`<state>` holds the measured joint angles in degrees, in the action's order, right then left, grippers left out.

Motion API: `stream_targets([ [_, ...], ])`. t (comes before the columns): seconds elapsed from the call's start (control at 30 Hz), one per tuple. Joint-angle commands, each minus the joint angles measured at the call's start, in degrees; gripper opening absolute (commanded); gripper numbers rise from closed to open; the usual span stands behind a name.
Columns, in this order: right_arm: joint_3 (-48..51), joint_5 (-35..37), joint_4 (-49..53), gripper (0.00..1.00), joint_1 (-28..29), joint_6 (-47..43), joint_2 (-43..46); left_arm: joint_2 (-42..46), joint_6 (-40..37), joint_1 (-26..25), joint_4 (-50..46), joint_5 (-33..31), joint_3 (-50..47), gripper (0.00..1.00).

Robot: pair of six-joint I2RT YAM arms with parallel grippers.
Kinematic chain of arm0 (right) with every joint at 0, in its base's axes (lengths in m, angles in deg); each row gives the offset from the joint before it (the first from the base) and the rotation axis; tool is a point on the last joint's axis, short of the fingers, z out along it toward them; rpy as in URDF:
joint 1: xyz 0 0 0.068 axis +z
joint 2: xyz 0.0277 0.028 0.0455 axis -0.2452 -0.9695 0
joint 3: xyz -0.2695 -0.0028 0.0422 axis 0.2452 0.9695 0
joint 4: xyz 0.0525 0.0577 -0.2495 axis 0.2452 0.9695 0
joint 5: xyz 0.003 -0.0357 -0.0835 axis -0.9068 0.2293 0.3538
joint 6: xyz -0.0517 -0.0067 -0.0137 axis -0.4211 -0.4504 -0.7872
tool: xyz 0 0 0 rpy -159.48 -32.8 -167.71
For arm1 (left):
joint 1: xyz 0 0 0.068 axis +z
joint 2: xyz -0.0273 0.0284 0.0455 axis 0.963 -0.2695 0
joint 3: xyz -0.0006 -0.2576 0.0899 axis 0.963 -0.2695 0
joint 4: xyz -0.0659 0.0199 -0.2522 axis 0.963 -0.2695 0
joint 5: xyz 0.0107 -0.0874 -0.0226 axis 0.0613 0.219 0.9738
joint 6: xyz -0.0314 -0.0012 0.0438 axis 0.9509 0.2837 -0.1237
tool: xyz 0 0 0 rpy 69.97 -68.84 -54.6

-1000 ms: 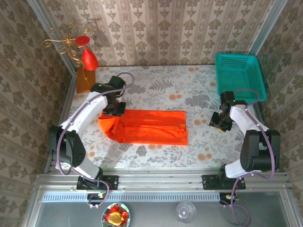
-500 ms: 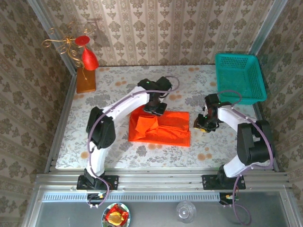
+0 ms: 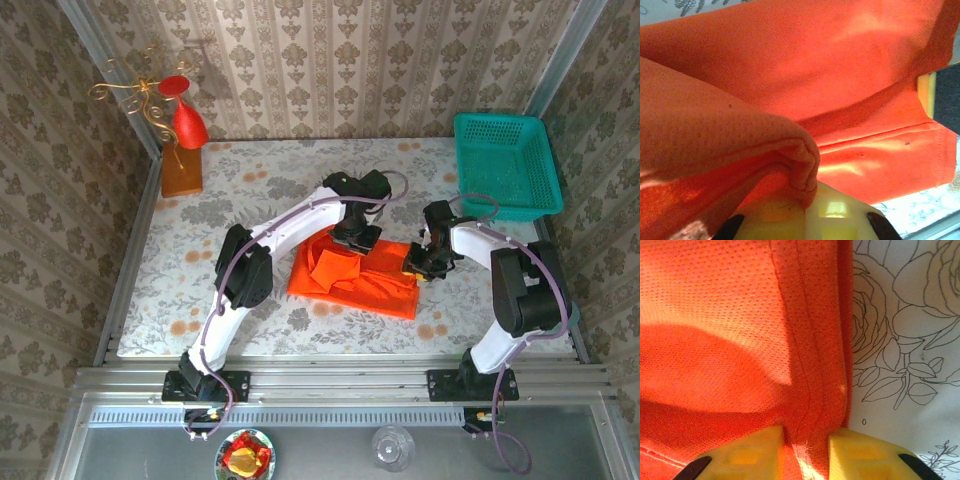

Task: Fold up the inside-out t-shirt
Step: Adjust the T-shirt at the center of the table.

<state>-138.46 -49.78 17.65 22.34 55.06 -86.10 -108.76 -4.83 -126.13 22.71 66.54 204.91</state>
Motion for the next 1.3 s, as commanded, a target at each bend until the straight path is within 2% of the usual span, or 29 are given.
stream_targets([
  [0.0,-0.51,1.11,0.13,0.23,0.56,0.56,-1.35,-0.27,1.70,-0.61,0.52,3.50,1.67,0.00],
  [0.1,-0.90,1.29,0.49,0.19,0.73,0.56,-1.67,-0.43,2.35,-0.95,1.75,5.29,2.43,0.00],
  [0.4,-0.90,1.28,0.49,0.19,0.69,0.56,-1.66,-4.12,4.22,-3.24,4.94,12.29,6.57,0.00],
  [0.6,-0.90,1.46,0.40,0.19,0.81,0.56,-1.62,-8.03,5.18,-4.72,5.83,14.79,10.21,0.01],
  [0.7,-0.80,1.50,0.31,0.19,0.82,0.70,-1.51,-8.51,5.70,-4.79,6.79,15.82,10.10,0.07],
  [0.8,-0.68,1.55,0.26,0.19,0.82,0.74,-1.54,-7.74,5.75,-4.71,7.76,16.47,9.64,0.21],
  [0.87,-0.92,1.37,0.93,0.22,0.82,0.84,-1.27,-5.51,5.84,-4.45,10.04,17.28,8.47,0.28],
  [0.97,-1.17,3.63,3.31,0.26,0.82,1.55,2.71,0.05,5.86,-3.57,14.80,18.62,5.20,0.34],
  [1.17,-3.35,12.12,10.60,0.30,0.64,1.53,10.91,14.14,7.24,1.01,24.46,20.09,-8.09,0.35],
  [1.27,-3.19,9.03,9.70,0.30,1.11,2.04,13.02,19.99,6.81,4.86,24.11,16.03,-17.27,0.31],
])
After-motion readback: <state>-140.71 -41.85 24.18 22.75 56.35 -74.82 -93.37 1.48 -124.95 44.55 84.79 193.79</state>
